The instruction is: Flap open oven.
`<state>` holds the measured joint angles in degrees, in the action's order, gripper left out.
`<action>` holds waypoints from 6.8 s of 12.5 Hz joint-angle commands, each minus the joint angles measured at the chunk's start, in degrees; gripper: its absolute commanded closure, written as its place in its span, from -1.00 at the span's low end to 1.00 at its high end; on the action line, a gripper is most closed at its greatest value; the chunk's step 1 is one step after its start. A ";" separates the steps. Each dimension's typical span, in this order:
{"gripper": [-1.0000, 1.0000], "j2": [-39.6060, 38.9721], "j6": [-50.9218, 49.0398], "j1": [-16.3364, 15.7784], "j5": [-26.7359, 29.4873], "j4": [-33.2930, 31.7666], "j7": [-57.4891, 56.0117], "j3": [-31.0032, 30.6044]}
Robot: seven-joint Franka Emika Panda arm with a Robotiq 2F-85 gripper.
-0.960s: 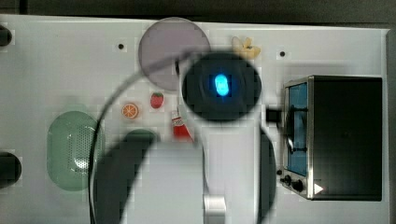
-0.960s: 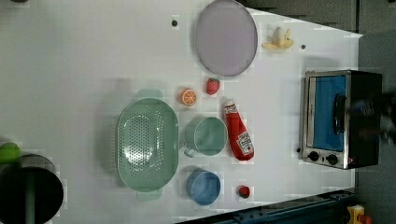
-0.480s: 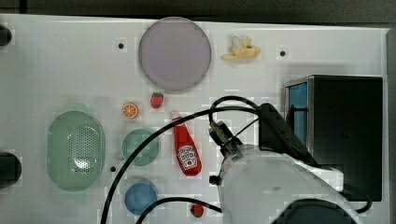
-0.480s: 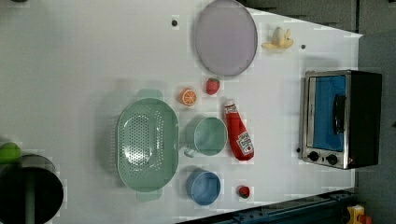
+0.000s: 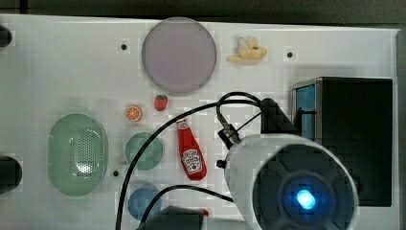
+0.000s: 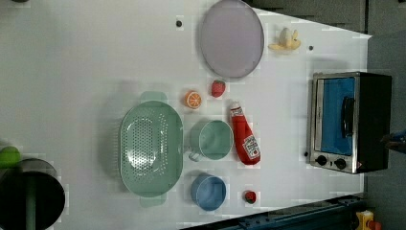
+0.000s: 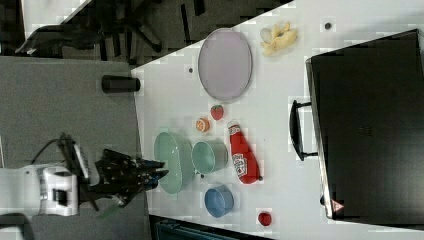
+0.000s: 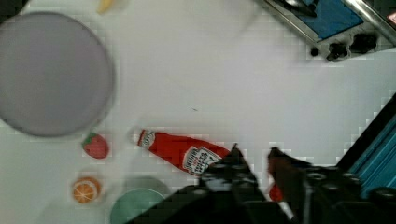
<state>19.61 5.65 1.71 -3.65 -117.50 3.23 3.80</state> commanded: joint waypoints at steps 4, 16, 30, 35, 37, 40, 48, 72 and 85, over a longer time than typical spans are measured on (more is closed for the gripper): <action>0.65 0.02 3.75 1.39 -0.62 -2.08 -21.82 4.84; 0.65 -17.63 27.36 3.18 -0.77 -4.69 -69.48 20.33; 0.65 -27.82 43.72 2.22 -1.14 -11.50 -69.00 20.34; 0.65 -27.83 43.74 -1.03 -10.82 -13.61 -57.83 17.54; 0.65 -27.91 43.73 -2.05 -16.02 -14.68 -49.66 15.68; 0.65 -28.78 43.72 -2.71 -25.46 -15.77 -39.35 12.76; 0.65 -38.53 42.45 -5.75 -45.28 -15.00 -9.28 5.85; 0.65 -12.83 26.72 -9.38 -1.03 -10.10 4.82 5.17; 0.65 -6.04 -1.79 -9.40 -0.08 7.42 4.63 5.79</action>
